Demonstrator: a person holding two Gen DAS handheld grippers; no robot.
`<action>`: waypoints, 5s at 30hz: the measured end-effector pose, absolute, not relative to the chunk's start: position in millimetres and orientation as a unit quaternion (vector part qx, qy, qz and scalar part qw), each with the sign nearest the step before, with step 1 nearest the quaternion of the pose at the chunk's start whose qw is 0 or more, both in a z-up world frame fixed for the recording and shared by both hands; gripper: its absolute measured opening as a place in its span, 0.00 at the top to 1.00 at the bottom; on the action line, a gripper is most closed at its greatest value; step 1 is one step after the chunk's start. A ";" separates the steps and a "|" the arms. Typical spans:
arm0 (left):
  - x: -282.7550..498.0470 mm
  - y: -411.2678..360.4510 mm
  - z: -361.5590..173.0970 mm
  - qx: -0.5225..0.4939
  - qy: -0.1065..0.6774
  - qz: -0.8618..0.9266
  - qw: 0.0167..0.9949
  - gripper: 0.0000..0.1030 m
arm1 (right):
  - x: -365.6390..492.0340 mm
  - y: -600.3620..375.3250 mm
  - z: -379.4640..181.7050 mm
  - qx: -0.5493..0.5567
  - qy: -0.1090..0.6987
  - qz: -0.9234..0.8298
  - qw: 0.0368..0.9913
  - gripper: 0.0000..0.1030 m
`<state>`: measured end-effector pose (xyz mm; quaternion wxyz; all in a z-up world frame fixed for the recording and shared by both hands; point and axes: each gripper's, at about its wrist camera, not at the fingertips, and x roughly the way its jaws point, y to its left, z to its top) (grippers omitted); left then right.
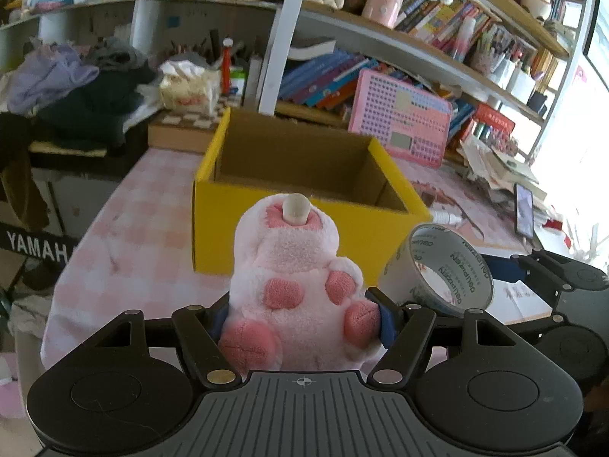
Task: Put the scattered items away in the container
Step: 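Carry the pig and tape roll with both tools over the yellow box, then open both tools to drop the pig and tape roll into the box, then move both tools back toward the remaining items on the mat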
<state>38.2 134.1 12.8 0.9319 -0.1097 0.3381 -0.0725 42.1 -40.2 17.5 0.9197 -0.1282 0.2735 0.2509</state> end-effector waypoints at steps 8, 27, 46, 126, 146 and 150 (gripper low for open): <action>80.0 141.4 43.2 -0.096 0.299 -0.077 0.946 0.31 | 80.5 -35.9 41.0 -0.161 0.202 0.268 0.928 0.19; 261.7 146.7 16.5 -0.018 0.372 -0.083 0.924 0.31 | 272.8 25.0 2.7 -0.320 0.276 0.346 0.838 0.19; 290.5 128.6 -12.7 0.060 0.418 -0.080 0.903 0.24 | 297.1 49.5 -21.5 -0.392 0.306 0.364 0.788 0.19; 53.9 -4.2 16.7 0.027 0.342 -0.204 0.917 0.08 | 39.0 -188.5 6.0 0.007 0.335 0.009 0.942 0.22; 132.4 -97.6 0.1 0.024 0.368 -0.208 0.906 0.09 | 122.9 -272.6 -5.3 0.000 0.360 0.040 0.932 0.23; 157.9 -110.7 -1.9 0.023 0.371 -0.185 0.910 0.09 | 151.4 -289.0 -7.0 0.002 0.365 0.062 0.929 0.23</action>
